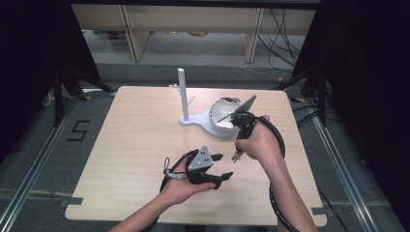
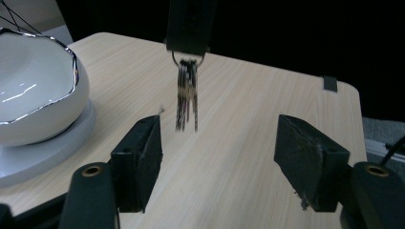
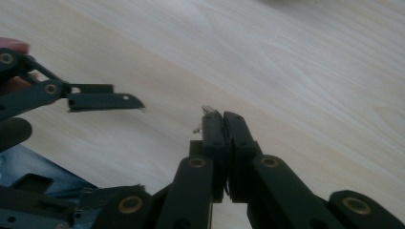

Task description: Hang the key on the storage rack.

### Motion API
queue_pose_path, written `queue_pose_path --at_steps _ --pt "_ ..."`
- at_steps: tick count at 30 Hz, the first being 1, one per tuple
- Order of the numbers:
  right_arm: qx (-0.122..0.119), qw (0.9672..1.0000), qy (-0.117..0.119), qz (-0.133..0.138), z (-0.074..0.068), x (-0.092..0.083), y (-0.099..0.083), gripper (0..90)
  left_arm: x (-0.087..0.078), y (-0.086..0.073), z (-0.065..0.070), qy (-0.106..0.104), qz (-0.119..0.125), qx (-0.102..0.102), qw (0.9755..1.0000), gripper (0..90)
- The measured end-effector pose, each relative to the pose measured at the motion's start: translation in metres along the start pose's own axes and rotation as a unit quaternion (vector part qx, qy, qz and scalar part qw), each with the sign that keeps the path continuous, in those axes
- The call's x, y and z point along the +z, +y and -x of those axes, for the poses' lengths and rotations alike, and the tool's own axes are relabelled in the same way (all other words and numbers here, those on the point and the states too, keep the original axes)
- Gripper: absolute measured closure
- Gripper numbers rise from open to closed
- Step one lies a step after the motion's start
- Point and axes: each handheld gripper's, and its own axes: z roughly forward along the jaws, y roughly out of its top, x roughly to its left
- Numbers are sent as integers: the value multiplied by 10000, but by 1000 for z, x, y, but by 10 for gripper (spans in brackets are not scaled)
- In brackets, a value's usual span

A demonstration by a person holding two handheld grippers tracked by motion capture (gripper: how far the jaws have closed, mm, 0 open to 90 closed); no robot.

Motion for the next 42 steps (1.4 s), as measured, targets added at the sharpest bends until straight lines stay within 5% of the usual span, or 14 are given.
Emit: queue_pose_path --at_steps 2,5,16,21,23,33,42 --pt "-34 10000 -11 -3 0 2 1 893 5 1 0 113 -97 91 9998 341" --pt "15 10000 36 4 1 3 0 893 12 -1 -1 287 9 -95 9995 362" --pt "-38 10000 36 16 -4 3 2 893 26 7 -5 317 123 -59 9994 546" --pt "-148 9998 64 92 -3 3 2 893 27 5 -8 448 99 -86 9989 588" --pt "6 10000 71 49 -5 3 2 893 27 4 -10 485 -19 2 9988 605" --pt "-56 9998 123 128 -9 2 4 893 27 3 -15 460 11 -82 9989 796" --pt "-24 9988 393 305 -5 0 4 840 18 11 -18 709 -417 99 9966 803"
